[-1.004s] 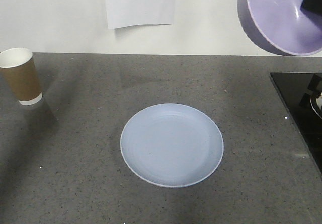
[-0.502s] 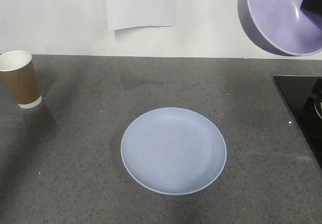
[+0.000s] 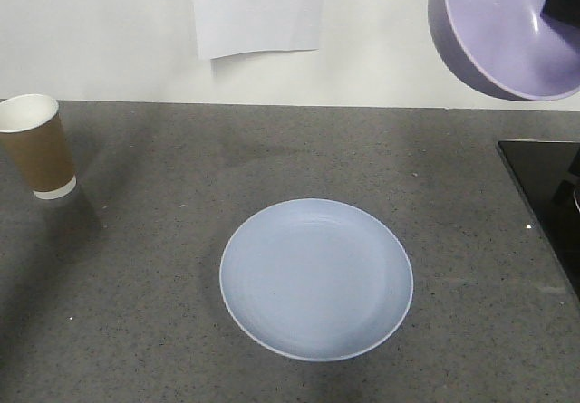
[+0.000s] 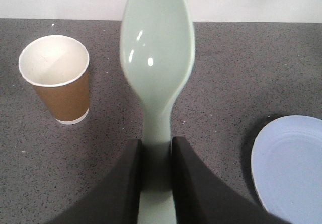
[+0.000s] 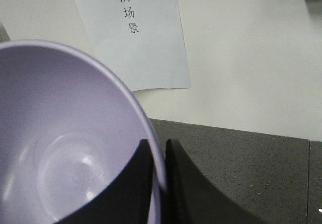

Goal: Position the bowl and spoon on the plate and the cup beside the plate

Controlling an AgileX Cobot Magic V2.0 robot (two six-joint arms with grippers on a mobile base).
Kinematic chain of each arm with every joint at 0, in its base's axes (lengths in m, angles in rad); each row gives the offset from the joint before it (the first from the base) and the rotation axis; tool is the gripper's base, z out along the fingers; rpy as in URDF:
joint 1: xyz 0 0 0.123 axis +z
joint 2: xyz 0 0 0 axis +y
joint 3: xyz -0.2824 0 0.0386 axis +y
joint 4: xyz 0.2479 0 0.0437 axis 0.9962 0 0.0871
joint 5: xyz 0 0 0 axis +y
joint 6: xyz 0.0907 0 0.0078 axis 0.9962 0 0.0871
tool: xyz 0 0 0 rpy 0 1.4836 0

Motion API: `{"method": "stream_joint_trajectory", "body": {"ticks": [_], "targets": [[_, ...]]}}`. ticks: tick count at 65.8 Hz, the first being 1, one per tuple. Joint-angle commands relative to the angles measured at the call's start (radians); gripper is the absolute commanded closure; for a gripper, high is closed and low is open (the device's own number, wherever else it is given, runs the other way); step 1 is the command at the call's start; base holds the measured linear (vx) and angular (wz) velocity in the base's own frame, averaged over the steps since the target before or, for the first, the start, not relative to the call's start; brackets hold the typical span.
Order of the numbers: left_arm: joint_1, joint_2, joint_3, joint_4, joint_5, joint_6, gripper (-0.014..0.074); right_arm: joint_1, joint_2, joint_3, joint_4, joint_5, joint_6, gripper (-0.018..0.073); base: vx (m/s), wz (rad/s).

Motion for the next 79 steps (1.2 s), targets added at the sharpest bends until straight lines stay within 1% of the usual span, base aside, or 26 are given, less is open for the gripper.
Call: {"method": "stream_joint_trajectory", "body": {"ticks": [1, 79], "targets": [[-0.005, -0.019, -0.024, -0.017, -0.058, -0.003, 0.0602, 0.002, -0.019, -0.033, 0.045, -0.035, -0.01, 0.0569, 0.01, 0.0], [-0.005, -0.019, -0.024, -0.017, -0.058, -0.003, 0.0602, 0.002, -0.019, -0.033, 0.045, -0.035, -0.01, 0.0569, 0.0, 0.0]]}}
